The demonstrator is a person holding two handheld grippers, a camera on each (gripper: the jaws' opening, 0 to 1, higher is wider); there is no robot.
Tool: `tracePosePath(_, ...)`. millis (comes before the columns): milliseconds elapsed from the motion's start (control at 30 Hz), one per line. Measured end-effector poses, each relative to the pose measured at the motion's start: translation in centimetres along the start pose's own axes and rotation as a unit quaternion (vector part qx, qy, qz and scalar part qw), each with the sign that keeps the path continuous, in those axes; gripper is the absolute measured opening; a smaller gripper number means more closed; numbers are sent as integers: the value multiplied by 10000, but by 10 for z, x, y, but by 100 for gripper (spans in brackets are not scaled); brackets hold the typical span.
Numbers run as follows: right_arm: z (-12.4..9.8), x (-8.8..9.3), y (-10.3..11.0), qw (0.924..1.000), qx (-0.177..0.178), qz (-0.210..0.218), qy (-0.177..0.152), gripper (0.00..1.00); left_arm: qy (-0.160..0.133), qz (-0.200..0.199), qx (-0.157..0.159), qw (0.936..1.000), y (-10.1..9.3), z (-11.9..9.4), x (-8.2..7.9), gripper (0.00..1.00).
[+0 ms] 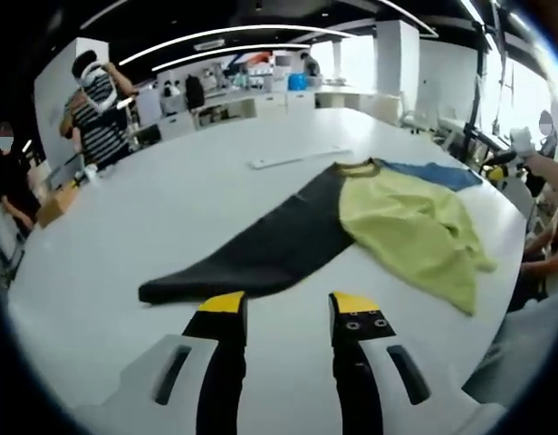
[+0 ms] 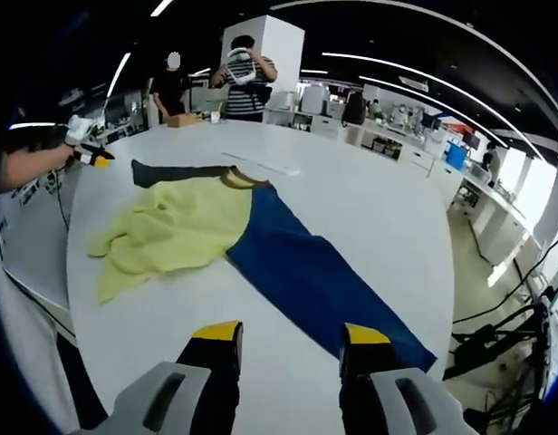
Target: Fold the garment on the visible template until the final outline fits inside the template.
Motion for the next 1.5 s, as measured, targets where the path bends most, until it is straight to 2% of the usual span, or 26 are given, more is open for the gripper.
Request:
tracePosePath(433, -3, 3, 34, 9996, -286, 12, -47, 38, -25, 0, 339, 9994, -29, -9, 4, 32)
tracePosePath(767, -3, 7, 52, 9991, -415, 51, -90, 37, -53, -166, 600, 9980, -50, -14, 15, 32)
tracePosePath(900, -4, 9, 62, 9988, -483, 57, -84, 37, 24, -97, 673, 9977, -56, -15, 22, 32)
tracePosePath(1200, -6, 16, 76, 9983, -558, 112, -78, 36, 72, -209, 885, 9958, -73, -19, 32, 32)
tracePosePath(1500, -7, 21, 81, 9977, -668, 56, -42, 35, 78, -249, 1089, 9937, -91, -21, 36, 32)
Point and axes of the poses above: the point that each gripper's makers call its tool centre point, and the gripper's own axes: z roughly forward along the fingers, y roughly to its left, x roughly out of its underside, the point moved 5 cm from there along -z, roughly backward along the fingers, and after that the axes turned 11 degrees about -y, right-handed, at the moved point
